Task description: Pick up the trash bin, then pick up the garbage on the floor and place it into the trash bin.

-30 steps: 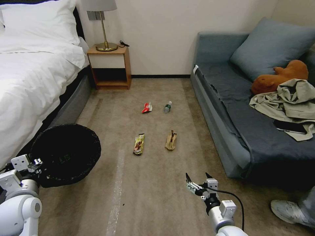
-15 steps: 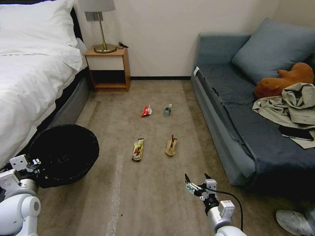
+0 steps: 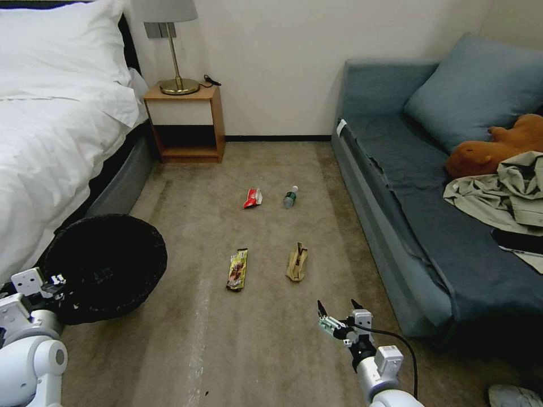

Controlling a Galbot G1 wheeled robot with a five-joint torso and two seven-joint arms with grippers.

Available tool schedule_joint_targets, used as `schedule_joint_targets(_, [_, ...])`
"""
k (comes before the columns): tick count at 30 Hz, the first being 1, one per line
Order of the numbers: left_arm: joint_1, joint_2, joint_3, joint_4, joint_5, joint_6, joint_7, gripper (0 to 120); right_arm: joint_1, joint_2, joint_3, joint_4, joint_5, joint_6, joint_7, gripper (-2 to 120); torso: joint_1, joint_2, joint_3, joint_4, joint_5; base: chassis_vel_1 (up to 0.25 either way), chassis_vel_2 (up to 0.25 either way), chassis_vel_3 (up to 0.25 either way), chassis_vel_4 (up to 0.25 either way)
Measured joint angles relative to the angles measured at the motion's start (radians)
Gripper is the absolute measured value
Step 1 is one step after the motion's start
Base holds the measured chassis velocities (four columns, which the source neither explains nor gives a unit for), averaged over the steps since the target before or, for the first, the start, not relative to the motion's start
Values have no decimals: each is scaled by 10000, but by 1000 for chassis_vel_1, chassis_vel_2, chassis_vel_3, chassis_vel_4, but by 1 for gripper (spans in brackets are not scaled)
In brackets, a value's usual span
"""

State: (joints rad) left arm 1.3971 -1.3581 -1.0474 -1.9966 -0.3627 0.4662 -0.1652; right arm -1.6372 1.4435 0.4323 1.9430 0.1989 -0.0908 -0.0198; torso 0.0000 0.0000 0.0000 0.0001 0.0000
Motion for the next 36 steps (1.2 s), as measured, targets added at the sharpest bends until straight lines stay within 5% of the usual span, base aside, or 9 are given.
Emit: schedule_joint_targets(36, [-239, -40, 76, 141, 215, 58, 18, 2, 204, -123, -219, -311, 60, 0, 5, 100, 0, 0, 0, -1, 0, -84, 93, 90, -90])
